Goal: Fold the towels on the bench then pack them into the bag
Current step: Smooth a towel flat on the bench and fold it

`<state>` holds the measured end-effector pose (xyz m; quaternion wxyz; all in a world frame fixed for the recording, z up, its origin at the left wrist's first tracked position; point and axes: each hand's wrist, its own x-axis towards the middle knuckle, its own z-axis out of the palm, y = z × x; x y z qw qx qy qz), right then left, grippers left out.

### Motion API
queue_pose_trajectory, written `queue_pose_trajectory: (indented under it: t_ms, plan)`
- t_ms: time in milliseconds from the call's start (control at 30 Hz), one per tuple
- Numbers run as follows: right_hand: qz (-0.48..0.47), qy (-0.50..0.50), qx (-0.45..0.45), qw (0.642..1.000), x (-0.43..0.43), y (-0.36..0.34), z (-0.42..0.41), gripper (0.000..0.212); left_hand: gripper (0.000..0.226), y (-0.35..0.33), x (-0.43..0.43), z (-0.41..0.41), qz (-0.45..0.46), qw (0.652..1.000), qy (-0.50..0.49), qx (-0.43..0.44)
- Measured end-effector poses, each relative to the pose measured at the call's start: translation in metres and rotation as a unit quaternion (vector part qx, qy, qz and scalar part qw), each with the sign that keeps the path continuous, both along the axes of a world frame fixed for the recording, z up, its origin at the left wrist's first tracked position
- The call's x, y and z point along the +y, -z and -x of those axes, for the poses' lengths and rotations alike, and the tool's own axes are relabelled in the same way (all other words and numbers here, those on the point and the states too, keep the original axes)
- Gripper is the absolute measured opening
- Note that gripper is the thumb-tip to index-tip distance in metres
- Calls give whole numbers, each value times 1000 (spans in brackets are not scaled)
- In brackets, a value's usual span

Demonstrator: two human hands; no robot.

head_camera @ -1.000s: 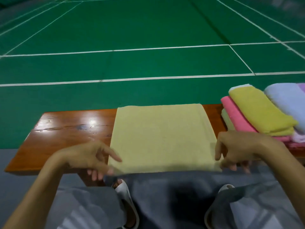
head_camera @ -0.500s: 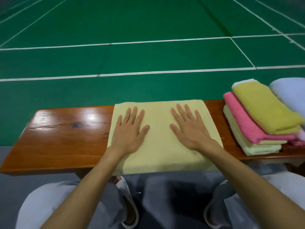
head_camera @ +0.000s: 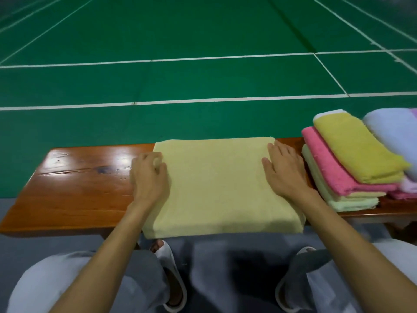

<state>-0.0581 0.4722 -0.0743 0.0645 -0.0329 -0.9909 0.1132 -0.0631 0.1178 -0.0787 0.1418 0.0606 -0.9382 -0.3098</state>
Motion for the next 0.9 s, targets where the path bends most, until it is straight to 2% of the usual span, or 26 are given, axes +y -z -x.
queue_pose_trajectory:
  t_ms: [67,167,333,467,533,600,667,733,800,900]
  plan:
    - [24,60,47,997,-4,-7,2,45,34,-8,-3,7,-2,997,-51,-57]
    - [114,163,0,980,-9,-19,6,40,32,-19,-4,18,7,988,-46,-146]
    - [221,147,-107,958,-3,-35,9,19,28,-22,-9,28,12,979,-26,-200]
    - [342,128,-96,926,7,-47,5,15,20,-30,-12,25,-1,982,-22,-189]
    - [415,111,-93,898,11,-47,1,34,17,-34,-16,23,-49,982,-14,-184]
    - [455,69,-82,884,13,-49,-4,68,12,-39,-19,18,-160,968,-10,-195]
    - [508,26,-63,859,13,-54,-11,83,19,-48,-19,9,-283,942,-1,-182]
    - [529,4,-47,847,12,-68,-17,76,44,-62,-24,-1,-372,911,41,-175]
    - [507,-14,-41,861,13,-83,-22,65,59,-76,-33,-7,-407,892,93,-174]
    - [459,-30,-26,887,15,-108,-28,48,47,-95,-46,-11,-340,919,118,-160]
